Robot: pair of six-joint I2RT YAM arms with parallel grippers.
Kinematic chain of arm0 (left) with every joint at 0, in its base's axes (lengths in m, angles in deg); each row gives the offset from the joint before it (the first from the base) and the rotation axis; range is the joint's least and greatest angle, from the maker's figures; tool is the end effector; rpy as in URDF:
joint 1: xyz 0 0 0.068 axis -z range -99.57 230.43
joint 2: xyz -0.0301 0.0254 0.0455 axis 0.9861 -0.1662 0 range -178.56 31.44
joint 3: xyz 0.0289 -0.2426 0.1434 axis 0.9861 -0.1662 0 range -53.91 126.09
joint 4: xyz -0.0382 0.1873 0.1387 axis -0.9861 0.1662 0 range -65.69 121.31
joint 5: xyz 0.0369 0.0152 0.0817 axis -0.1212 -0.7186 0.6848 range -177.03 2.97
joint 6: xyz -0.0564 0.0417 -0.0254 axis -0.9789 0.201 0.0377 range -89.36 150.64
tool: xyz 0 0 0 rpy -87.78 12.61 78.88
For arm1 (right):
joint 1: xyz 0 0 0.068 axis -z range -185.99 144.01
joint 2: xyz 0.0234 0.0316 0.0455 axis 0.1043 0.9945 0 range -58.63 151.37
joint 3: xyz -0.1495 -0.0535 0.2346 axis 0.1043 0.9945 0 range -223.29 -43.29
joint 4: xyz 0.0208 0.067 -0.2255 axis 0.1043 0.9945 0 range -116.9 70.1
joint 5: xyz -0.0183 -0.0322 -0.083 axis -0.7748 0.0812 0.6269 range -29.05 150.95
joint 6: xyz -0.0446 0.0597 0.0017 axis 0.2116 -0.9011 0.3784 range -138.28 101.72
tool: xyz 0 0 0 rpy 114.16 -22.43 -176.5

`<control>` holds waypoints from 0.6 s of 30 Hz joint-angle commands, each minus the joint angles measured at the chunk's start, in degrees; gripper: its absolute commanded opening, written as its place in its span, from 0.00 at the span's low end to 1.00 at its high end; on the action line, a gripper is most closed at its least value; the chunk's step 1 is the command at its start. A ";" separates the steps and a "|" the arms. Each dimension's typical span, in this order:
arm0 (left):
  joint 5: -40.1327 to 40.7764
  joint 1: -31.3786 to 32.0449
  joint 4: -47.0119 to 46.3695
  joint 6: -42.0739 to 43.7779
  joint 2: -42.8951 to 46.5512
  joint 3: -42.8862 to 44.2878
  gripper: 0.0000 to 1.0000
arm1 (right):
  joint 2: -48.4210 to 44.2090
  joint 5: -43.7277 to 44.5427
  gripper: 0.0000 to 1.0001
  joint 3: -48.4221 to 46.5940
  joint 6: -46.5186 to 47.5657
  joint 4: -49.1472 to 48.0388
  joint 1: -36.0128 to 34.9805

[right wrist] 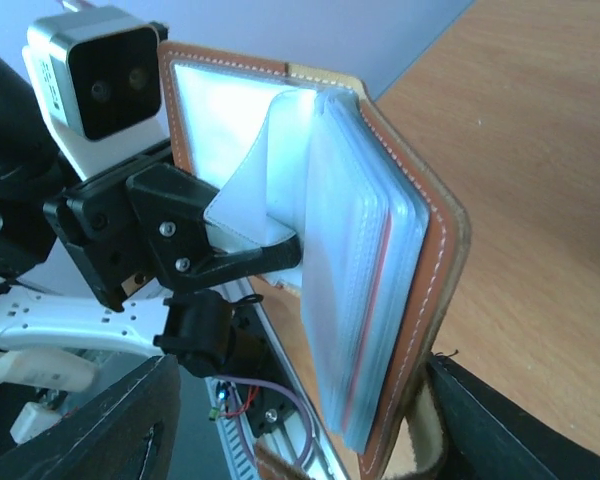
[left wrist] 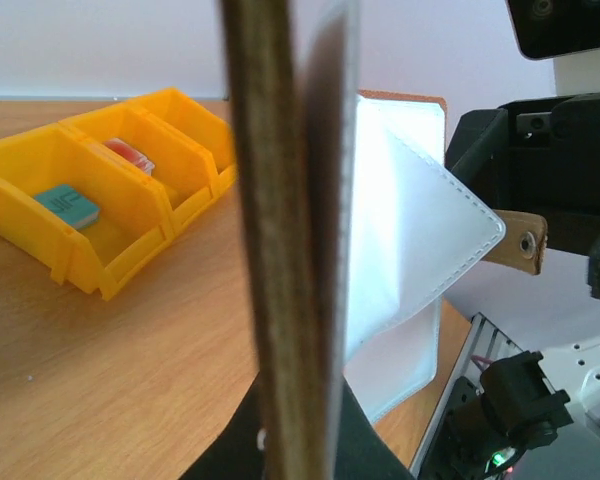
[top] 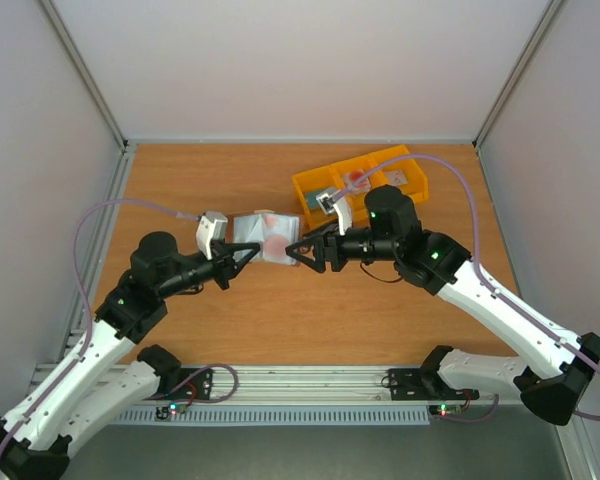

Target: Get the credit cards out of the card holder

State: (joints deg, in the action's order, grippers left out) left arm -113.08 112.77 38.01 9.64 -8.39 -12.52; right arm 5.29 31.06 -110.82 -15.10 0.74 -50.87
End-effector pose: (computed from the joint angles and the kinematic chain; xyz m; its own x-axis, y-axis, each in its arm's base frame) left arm 0.1142 -0.1048 0.3281 -0.4681 -0.0848 -0.8796 0.7237 0.5345 -0.4366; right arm 0.1409 0.1842 0.3816 -0.2361 -0.3032 -0.9232 -0.9489 0.2767 0.1518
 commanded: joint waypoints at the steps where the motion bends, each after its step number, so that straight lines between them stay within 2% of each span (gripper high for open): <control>1: 0.21 -1.18 -8.21 -3.88 3.31 -3.12 0.00 | 2.35 -0.82 0.66 0.13 -0.15 -7.41 0.29; 4: 0.44 -1.38 -11.71 -3.88 5.41 -5.89 0.00 | 4.75 0.81 0.59 -1.63 1.10 -6.55 0.36; 9: -0.59 -1.57 -16.35 -4.49 9.68 -10.13 0.00 | 6.93 -2.24 0.34 -2.98 2.70 -5.96 0.73; 13: 1.51 -1.96 -18.11 -6.02 10.22 -12.25 0.00 | 7.01 -11.34 0.35 -4.11 6.08 -5.98 1.85; 15: 1.12 -2.10 -19.84 -7.19 9.93 -13.33 0.00 | 8.14 -10.49 0.35 -6.18 7.44 -1.29 2.02; 18: -0.98 -2.10 -23.59 -8.84 9.55 -14.49 0.00 | 9.27 -9.36 0.28 -6.93 7.63 1.06 2.01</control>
State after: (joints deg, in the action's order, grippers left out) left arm -112.44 111.00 24.19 3.83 1.05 -25.59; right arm 13.29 24.00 -115.21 -10.21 -1.82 -49.21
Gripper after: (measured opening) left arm 0.032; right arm 0.307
